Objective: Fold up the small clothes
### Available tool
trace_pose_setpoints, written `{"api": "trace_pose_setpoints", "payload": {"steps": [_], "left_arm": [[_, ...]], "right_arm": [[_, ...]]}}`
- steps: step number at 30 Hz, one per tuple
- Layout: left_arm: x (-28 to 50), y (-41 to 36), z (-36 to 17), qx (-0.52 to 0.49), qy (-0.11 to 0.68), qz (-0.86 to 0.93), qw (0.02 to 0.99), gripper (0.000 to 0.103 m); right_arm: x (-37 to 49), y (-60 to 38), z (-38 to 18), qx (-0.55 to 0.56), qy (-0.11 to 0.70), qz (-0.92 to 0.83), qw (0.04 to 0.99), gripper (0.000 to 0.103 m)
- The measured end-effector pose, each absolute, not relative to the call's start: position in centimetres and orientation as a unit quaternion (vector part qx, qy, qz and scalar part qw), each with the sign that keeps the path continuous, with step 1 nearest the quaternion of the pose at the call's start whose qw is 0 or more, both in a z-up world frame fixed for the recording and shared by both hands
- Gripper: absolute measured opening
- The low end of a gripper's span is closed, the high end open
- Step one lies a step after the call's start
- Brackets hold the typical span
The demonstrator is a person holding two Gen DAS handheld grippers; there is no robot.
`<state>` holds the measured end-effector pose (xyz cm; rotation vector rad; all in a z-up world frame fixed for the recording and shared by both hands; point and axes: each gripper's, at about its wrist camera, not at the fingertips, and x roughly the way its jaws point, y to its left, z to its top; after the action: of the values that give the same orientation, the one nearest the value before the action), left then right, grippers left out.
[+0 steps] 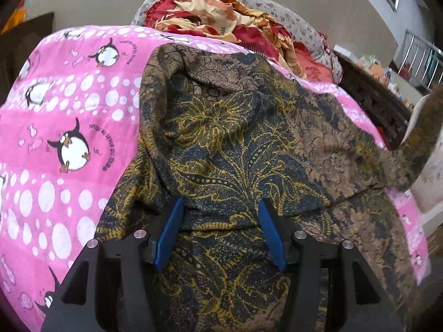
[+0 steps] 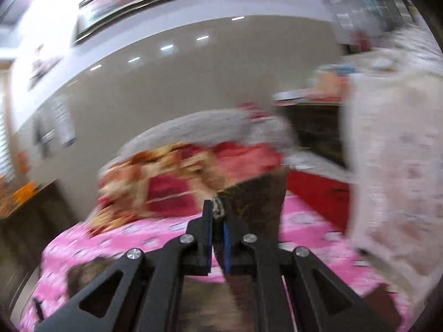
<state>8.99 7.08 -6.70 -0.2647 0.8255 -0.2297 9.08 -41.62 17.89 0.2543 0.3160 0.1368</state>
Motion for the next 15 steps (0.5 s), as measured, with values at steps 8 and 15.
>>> {"api": "trace_pose_setpoints", "payload": {"steps": [8,15], "left_arm": [[2.9,10.2,-5.8,-0.195,0.341,-0.056,0.918,0.035],[4.5,10.9,-7.1,-0.224,0.368,-0.060,0.901,0.037]], "right_arm": [[12.0,-20.6,16.1,0.121,0.185,0.268,0.938,0.006],[16.3,-5.3,4.1,0.081,0.319,0.338,0.882,0.006]]}}
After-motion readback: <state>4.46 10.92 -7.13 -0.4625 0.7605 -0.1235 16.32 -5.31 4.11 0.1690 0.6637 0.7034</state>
